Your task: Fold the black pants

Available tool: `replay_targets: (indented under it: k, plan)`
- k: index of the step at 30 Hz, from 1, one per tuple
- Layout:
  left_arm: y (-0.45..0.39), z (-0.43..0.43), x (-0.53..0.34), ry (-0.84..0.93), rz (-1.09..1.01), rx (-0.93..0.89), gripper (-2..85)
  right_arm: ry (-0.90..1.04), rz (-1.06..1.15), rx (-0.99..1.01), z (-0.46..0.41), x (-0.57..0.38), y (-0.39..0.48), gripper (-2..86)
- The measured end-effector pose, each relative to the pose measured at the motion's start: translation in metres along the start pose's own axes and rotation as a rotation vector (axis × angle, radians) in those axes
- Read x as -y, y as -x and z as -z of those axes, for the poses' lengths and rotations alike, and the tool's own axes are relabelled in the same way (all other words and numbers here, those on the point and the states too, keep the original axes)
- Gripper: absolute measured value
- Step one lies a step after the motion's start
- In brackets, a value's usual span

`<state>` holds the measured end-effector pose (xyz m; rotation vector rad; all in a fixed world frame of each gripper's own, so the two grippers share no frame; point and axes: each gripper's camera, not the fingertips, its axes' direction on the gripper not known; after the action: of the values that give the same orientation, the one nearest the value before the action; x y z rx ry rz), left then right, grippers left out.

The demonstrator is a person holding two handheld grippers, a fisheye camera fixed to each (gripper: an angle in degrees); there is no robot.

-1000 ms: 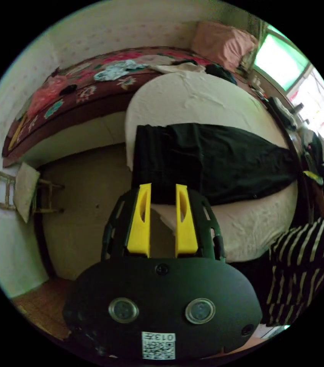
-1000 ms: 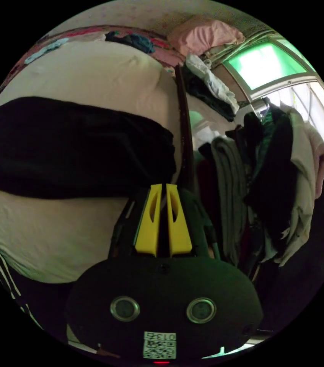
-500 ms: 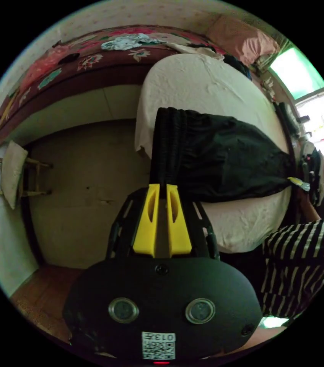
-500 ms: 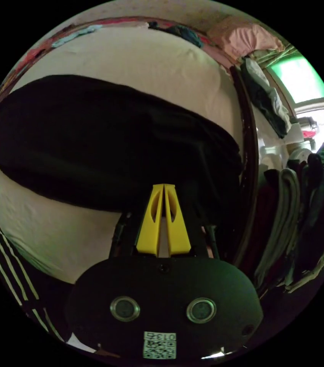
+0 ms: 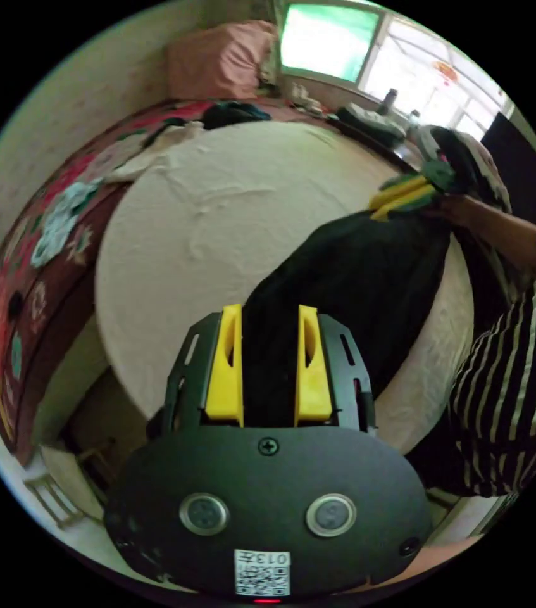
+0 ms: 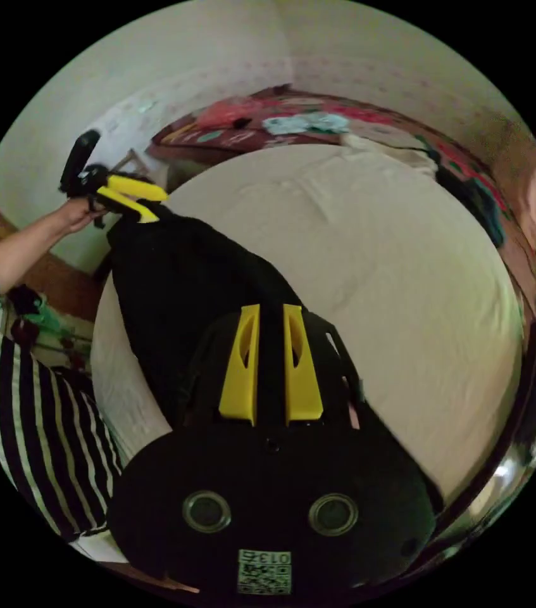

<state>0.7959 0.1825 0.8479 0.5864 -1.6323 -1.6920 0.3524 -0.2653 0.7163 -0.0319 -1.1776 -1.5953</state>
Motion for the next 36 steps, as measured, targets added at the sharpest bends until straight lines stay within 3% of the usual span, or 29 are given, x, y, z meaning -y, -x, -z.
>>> replay_targets:
  k: [4,8,14,20,28,36]
  plan:
    - [-0.026,-0.058,0.05,0.159,-0.175,-0.034,12.0,0.15,0.2,0.044,-0.06,0.083,0.024,6.6]
    - [-0.034,-0.087,0.056,0.277,-0.2,-0.083,1.9,0.269,0.244,-0.003,-0.095,0.113,0.031,2.1]
    - [-0.082,-0.051,0.013,0.054,-0.264,0.013,1.7,0.102,0.312,-0.037,-0.068,0.099,0.061,1.3]
    - [-0.125,-0.089,-0.038,0.172,-0.262,-0.039,7.2,0.144,0.279,-0.061,-0.092,0.06,0.096,4.7]
    - [-0.104,-0.065,-0.02,-0.029,-0.148,0.051,7.9,-0.004,0.075,-0.005,-0.072,0.124,0.056,6.6]
    - [-0.113,-0.129,0.024,0.137,-0.315,-0.062,7.8,0.16,0.286,-0.006,-0.132,0.193,0.057,6.3]
